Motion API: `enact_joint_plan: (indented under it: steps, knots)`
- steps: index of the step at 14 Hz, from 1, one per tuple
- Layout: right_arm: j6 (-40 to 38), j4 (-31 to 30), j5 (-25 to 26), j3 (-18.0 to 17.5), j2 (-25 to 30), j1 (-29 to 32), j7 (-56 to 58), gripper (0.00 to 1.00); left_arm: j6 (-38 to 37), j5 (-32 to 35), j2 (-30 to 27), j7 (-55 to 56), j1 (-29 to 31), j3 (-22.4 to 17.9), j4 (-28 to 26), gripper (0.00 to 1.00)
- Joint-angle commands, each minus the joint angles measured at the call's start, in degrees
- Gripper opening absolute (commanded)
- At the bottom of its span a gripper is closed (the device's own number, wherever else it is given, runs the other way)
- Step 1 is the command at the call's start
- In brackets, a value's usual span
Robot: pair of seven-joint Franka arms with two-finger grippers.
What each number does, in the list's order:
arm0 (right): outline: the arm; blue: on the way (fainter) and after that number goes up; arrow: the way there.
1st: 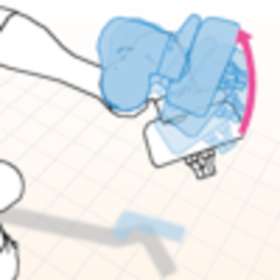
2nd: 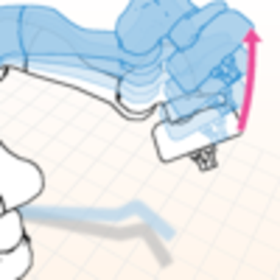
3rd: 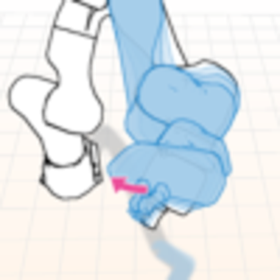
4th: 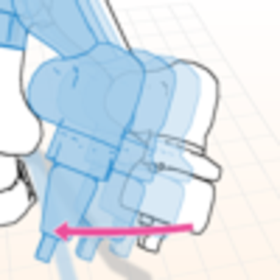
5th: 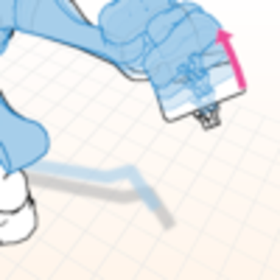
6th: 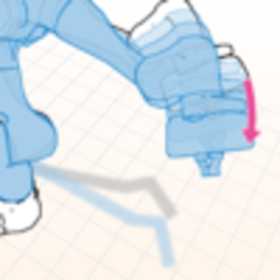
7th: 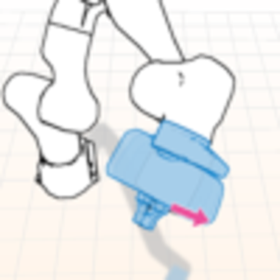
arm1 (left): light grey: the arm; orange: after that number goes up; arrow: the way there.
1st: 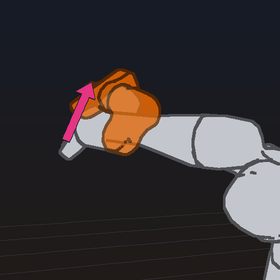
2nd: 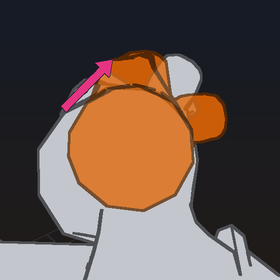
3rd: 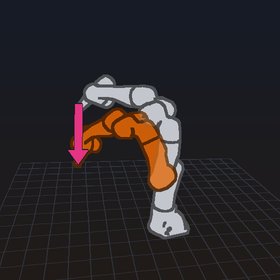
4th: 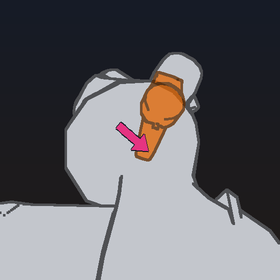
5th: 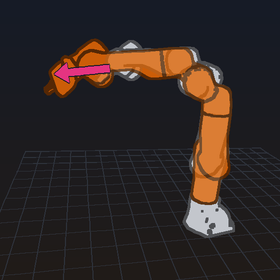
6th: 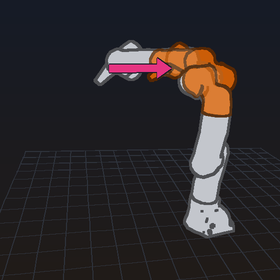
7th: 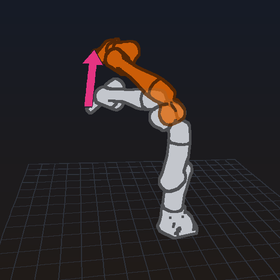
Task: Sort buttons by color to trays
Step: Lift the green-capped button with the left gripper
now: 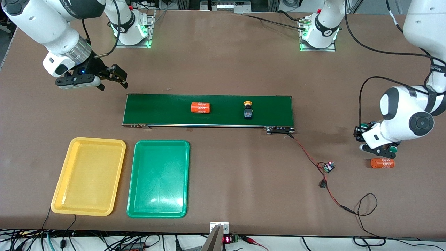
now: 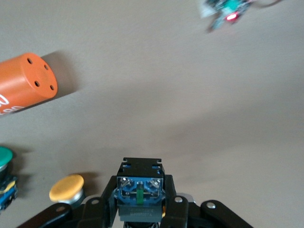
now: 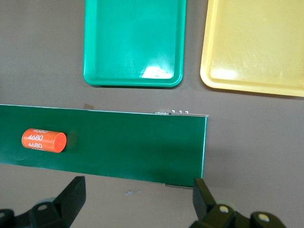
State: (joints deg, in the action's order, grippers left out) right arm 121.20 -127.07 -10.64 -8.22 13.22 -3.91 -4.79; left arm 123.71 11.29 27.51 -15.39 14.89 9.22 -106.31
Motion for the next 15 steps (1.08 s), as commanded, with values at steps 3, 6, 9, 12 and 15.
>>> enact_joint_plan:
  steps: [3,6,9,12,15]
  knots:
    - [0.4,0.2,-0.4,-0.4,-0.1,0.2,0.2,1.0,-3.2,-4.3,-3.3,2.6,-4.3,-0.3,-0.6,0.0]
    - [0.4,0.2,-0.4,-0.3,0.0,0.3,0.3,1.0,-5.0,-4.8,-3.6,6.8,-7.6,-0.3,-0.6,0.0]
    - [0.3,0.2,-0.3,-0.3,0.0,0.3,0.3,1.0,-5.7,-5.0,-3.6,9.0,-9.3,-0.3,-0.6,0.0]
    - [0.3,0.2,-0.3,-0.3,0.0,0.3,0.3,1.0,-5.8,-7.0,-3.6,12.0,-11.3,-0.3,-1.0,0.0]
    - [0.3,0.2,-0.4,-0.3,0.0,0.4,0.5,1.0,-5.8,-7.5,-3.3,13.2,-11.8,-0.3,-1.0,0.0]
